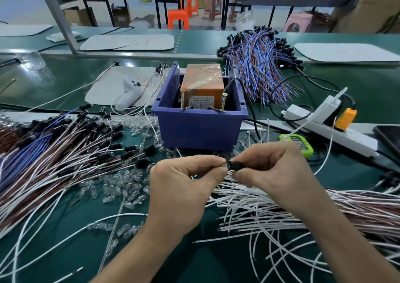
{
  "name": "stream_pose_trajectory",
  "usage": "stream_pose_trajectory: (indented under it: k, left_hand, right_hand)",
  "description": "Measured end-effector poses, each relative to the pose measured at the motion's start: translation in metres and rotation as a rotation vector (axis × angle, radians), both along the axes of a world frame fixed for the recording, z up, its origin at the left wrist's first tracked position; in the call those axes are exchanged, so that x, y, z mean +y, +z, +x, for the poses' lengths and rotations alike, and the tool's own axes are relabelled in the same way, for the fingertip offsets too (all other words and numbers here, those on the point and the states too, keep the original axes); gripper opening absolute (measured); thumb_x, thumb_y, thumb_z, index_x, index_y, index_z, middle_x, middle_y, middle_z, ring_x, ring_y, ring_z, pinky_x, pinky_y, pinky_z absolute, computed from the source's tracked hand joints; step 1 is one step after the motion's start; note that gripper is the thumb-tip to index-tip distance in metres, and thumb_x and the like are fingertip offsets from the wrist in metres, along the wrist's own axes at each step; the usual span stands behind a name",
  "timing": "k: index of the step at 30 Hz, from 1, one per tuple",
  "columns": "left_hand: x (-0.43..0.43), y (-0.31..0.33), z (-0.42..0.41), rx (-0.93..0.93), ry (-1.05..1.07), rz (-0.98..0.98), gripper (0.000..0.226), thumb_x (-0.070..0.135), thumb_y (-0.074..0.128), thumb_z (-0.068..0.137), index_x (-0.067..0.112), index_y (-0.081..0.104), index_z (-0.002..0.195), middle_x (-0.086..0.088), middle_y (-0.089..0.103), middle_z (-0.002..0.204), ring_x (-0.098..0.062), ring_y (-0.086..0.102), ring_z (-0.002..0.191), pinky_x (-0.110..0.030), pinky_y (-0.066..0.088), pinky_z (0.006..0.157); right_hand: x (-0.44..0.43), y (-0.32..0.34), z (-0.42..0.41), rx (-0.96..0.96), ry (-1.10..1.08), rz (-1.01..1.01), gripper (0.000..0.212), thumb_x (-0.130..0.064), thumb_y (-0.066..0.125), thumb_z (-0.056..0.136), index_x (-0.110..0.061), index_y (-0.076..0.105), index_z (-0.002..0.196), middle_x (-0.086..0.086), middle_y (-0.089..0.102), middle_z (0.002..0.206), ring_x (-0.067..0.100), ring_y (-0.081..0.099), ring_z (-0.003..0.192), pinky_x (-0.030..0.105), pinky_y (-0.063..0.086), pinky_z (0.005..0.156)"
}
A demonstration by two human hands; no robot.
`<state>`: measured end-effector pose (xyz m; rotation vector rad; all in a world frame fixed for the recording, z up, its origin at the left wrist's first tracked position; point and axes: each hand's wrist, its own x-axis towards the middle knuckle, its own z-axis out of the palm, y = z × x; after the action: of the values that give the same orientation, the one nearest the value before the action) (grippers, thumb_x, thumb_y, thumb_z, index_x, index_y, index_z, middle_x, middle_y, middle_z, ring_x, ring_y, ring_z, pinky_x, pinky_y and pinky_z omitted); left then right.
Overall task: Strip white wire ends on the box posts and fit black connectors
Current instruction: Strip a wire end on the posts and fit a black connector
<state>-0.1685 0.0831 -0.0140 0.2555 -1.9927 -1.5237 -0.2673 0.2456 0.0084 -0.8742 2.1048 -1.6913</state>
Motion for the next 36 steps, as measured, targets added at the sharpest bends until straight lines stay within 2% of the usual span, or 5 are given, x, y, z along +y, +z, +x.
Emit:
stream_pose_trajectory:
  k: [4,9,17,26,36]
  left_hand:
    - [-0.001,0.000,0.000,-0.019,0.012,-0.155,0.033,0.010,0.090,0.072,0.041,0.081,0.082,0.028,0.075,0.079,0.005,0.073,0.073,-0.010,0.055,0.068]
    - [-0.001,-0.002,0.000,-0.013,0.038,-0.169,0.034,0.009,0.090,0.073,0.039,0.080,0.084,0.029,0.075,0.080,0.006,0.073,0.074,-0.009,0.054,0.070]
    - [-0.002,-0.001,-0.004,-0.045,0.061,-0.113,0.030,0.008,0.090,0.074,0.036,0.081,0.081,0.024,0.075,0.075,0.002,0.073,0.069,-0.014,0.056,0.066]
    - [-0.003,-0.003,-0.008,-0.114,-0.023,0.008,0.032,0.002,0.088,0.074,0.032,0.081,0.074,0.015,0.077,0.071,-0.003,0.074,0.066,-0.011,0.054,0.063]
    - [-0.004,-0.002,-0.006,-0.100,0.025,-0.062,0.028,0.006,0.089,0.073,0.033,0.081,0.075,0.020,0.075,0.070,0.000,0.073,0.064,-0.012,0.055,0.061]
  right_hand:
    - [0.000,-0.005,-0.001,0.041,0.005,0.028,0.022,-0.002,0.082,0.075,-0.021,0.081,0.086,0.004,0.078,0.077,0.031,0.074,0.071,0.046,0.060,0.067]
    - [-0.002,-0.011,-0.003,-0.030,0.023,0.001,0.019,-0.004,0.082,0.074,-0.020,0.080,0.083,0.004,0.075,0.067,0.009,0.064,0.056,0.024,0.051,0.056]
    - [-0.004,-0.015,-0.005,-0.029,0.038,-0.003,0.011,-0.014,0.082,0.077,-0.021,0.080,0.086,0.008,0.073,0.068,0.015,0.064,0.058,0.030,0.052,0.057]
    - [-0.004,-0.017,-0.002,0.090,-0.023,0.022,0.023,-0.003,0.080,0.077,-0.024,0.080,0.084,-0.001,0.077,0.074,0.010,0.071,0.064,0.021,0.052,0.061]
    - [-0.005,-0.018,-0.003,0.102,-0.020,0.052,0.018,-0.010,0.080,0.079,-0.026,0.079,0.087,-0.003,0.078,0.078,0.015,0.074,0.070,0.026,0.057,0.065]
